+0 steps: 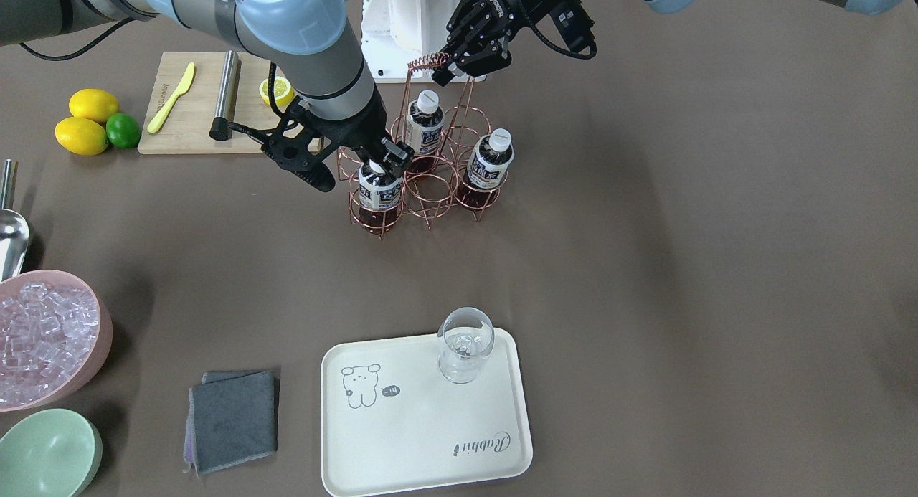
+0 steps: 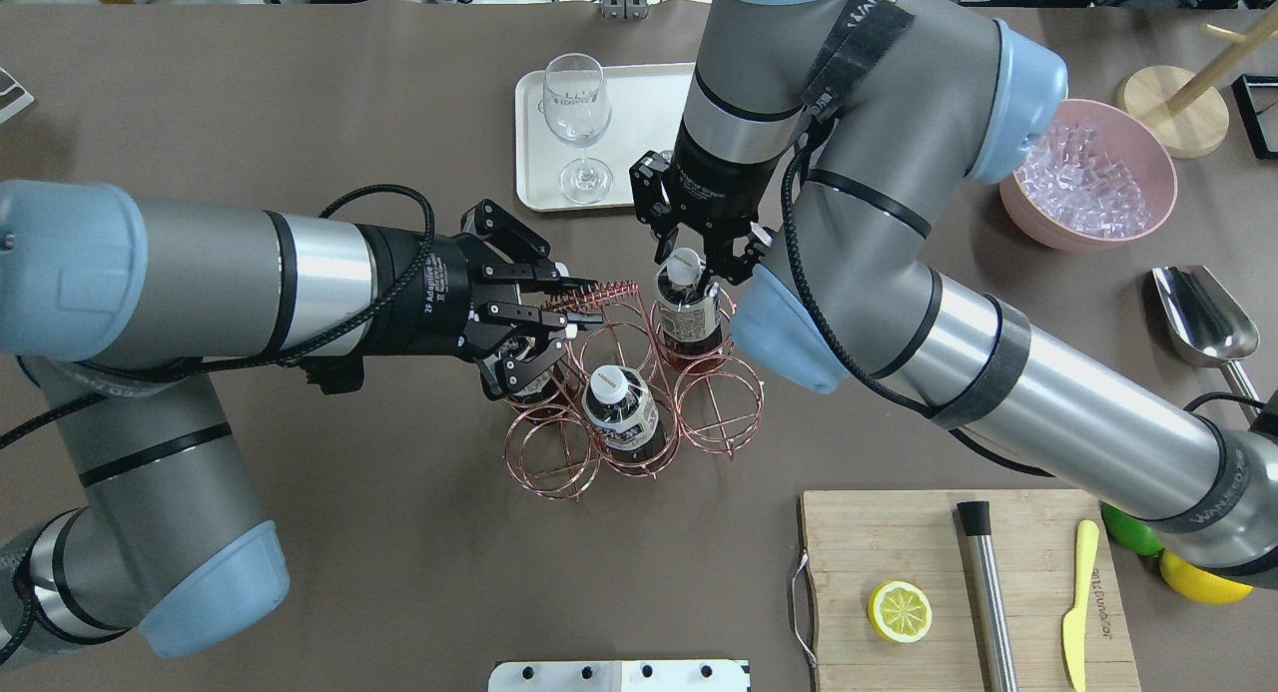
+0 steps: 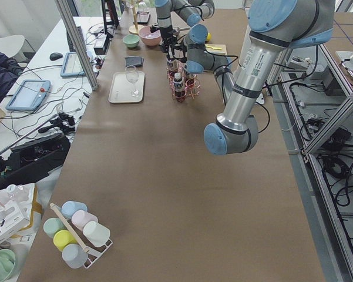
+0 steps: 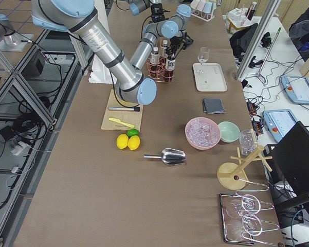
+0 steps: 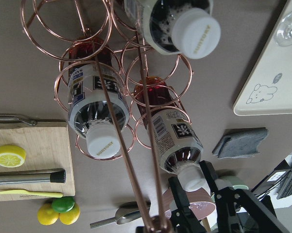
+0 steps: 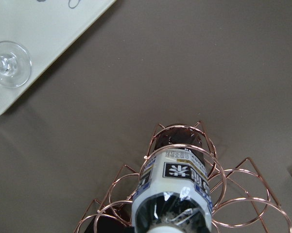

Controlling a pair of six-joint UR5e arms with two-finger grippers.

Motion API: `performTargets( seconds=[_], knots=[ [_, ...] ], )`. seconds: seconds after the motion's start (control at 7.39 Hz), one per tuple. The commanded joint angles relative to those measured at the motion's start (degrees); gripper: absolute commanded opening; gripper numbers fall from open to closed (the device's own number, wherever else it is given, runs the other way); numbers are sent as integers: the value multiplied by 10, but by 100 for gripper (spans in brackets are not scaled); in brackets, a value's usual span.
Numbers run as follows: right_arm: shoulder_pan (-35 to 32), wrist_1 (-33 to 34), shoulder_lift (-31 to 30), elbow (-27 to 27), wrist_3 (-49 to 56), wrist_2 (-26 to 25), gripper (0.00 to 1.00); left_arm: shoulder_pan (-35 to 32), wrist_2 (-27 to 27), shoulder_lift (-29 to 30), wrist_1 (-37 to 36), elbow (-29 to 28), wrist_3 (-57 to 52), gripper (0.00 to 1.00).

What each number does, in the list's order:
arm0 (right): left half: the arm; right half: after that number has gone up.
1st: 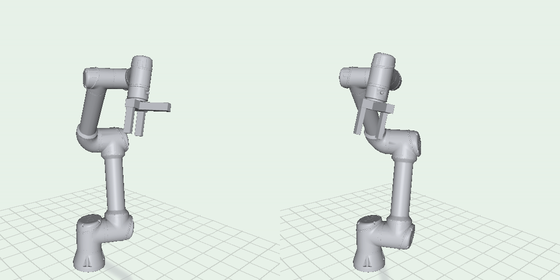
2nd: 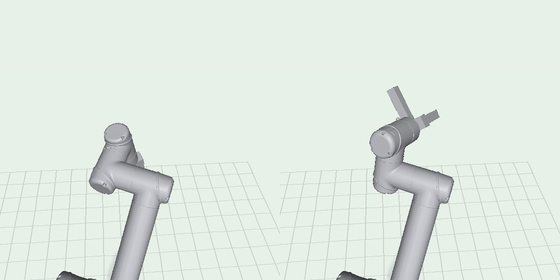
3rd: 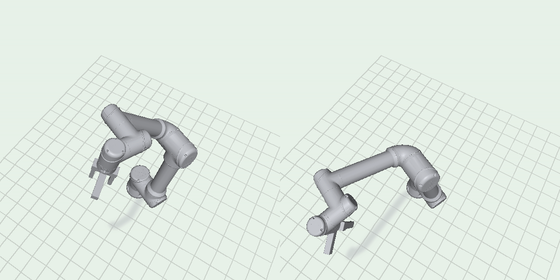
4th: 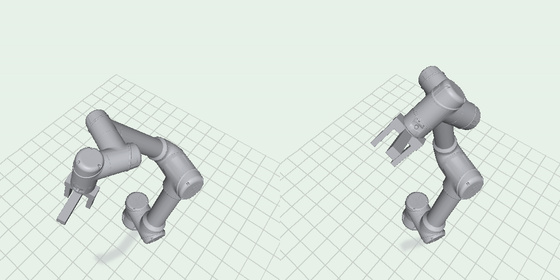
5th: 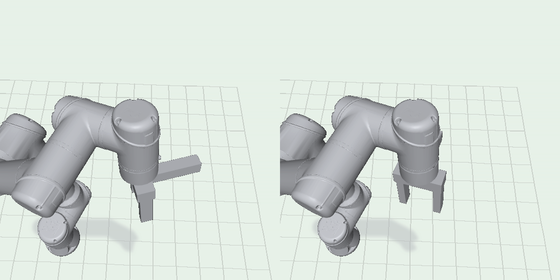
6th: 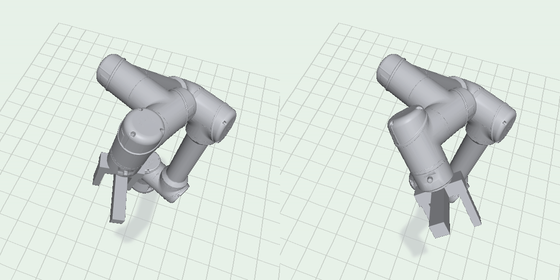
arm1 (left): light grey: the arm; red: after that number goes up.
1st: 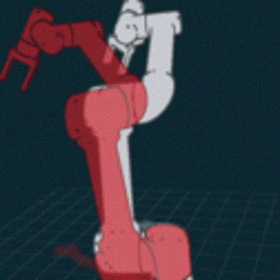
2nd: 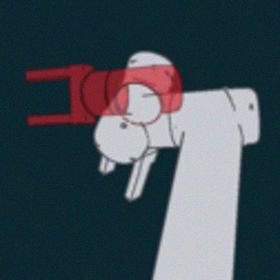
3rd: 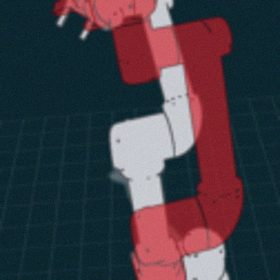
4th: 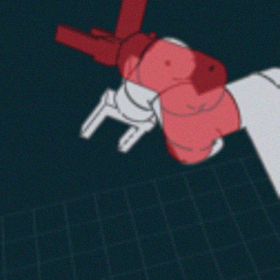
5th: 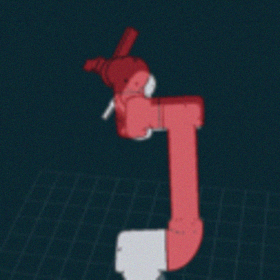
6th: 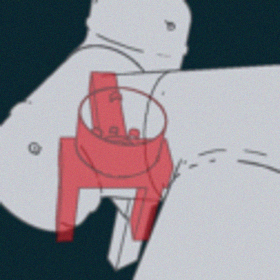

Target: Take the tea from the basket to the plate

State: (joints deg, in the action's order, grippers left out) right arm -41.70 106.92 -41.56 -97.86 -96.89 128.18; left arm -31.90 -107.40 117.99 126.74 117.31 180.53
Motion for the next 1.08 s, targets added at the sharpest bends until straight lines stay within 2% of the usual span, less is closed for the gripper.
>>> performTargets(
  seconds=[0.0, 0.14, 0.54, 0.81, 0.95],
  knots=[
    [0, -3, 0, 1, 0, 8, 20, 0, 0, 0, 0, 0, 0, 0],
    [0, -3, 0, 0, 2, 13, 0, 0, 0, -1, 1, 0, 0, 0],
    [-1, 14, 9, -7, 6, 18, 0, 0, 0, 0, 1, 0, 0, 0],
    [-1, 108, 75, -13, 23, 18, 0, 0, 0, 0, 0, -1, 0, 0],
    [-3, 148, 83, -35, 41, 18, 0, 0, 0, 0, 0, -1, 0, 0]
  ],
)
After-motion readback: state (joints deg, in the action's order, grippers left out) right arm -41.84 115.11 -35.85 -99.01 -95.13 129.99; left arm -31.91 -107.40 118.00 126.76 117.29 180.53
